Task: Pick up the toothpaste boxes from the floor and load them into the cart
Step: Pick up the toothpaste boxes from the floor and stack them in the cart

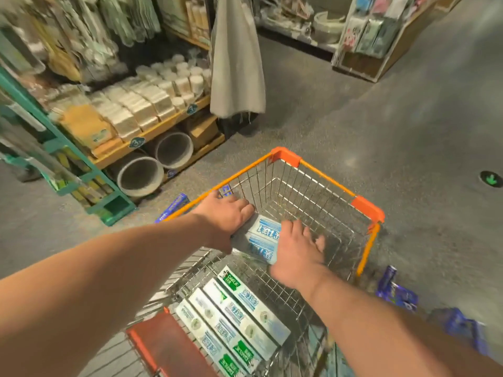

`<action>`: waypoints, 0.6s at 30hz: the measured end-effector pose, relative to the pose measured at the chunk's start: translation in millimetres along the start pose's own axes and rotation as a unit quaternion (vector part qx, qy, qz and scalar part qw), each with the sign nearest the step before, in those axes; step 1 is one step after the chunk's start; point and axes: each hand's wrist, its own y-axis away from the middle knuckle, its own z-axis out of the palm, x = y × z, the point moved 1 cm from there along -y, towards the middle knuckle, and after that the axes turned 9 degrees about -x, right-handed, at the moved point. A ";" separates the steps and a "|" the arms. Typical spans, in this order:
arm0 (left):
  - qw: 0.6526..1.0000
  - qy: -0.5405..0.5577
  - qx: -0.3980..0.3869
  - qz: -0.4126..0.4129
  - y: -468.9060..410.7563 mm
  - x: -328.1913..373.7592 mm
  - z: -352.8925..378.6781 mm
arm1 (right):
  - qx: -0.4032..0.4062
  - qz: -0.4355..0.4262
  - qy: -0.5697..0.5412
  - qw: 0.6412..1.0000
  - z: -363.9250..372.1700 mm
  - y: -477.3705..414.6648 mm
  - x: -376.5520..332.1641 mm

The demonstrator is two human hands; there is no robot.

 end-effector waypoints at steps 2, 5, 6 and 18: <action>1.000 0.009 -0.018 0.014 -25.2 5.7 29.5 | -0.048 0.029 0.012 0.998 24.3 -18.8 -0.6; 0.999 0.022 -0.028 0.036 -56.3 16.7 71.8 | -0.124 0.075 0.037 0.989 59.1 -43.7 -1.6; 0.998 0.029 -0.023 0.041 -65.1 20.6 85.4 | -0.138 0.093 0.034 0.986 70.9 -51.3 -0.8; 0.987 0.054 -0.068 0.134 -135.3 65.8 186.4 | -0.214 0.210 -0.034 0.953 187.4 -96.5 20.1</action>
